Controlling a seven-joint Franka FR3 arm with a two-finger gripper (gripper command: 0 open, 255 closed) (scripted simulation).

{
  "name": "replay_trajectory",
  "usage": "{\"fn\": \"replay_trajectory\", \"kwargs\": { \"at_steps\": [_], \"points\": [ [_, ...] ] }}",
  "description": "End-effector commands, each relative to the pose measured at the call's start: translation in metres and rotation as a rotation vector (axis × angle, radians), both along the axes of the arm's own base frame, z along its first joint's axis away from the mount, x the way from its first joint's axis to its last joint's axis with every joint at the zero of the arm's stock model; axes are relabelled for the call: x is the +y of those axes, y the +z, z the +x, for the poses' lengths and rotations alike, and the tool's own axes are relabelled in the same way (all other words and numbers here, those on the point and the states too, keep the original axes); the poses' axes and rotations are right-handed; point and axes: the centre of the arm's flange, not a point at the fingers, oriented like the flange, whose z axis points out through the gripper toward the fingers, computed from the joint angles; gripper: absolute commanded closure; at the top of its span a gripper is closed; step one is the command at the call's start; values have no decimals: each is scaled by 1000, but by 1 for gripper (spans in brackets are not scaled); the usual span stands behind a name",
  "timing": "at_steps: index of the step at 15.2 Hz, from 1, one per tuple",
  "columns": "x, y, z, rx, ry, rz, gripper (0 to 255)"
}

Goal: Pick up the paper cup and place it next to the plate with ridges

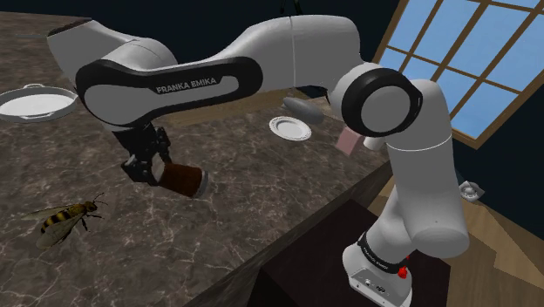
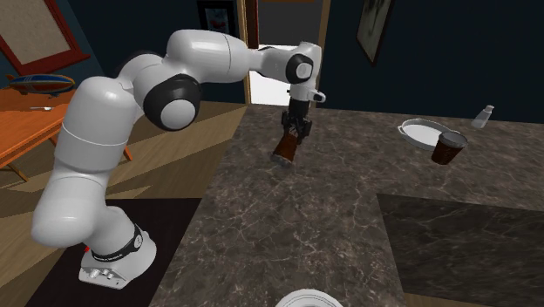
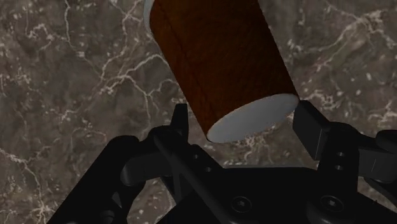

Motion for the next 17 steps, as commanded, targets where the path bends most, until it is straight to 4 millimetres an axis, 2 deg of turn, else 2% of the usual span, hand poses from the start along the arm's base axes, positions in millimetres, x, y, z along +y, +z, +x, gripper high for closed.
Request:
{"fn": "replay_trajectory", "kwargs": {
  "at_steps": [1, 11, 12, 13, 15, 17],
  "points": [
    [1, 11, 0, 0, 0, 0, 255],
    [1, 63, 0, 0, 0, 0, 255],
    [1, 58, 0, -1, 0, 1, 255],
    [1, 58, 0, -1, 0, 1, 0],
    [32, 36, -45, -120, 101, -203, 0],
    [52, 4, -88, -234, 197, -399, 0]
  ]
}}
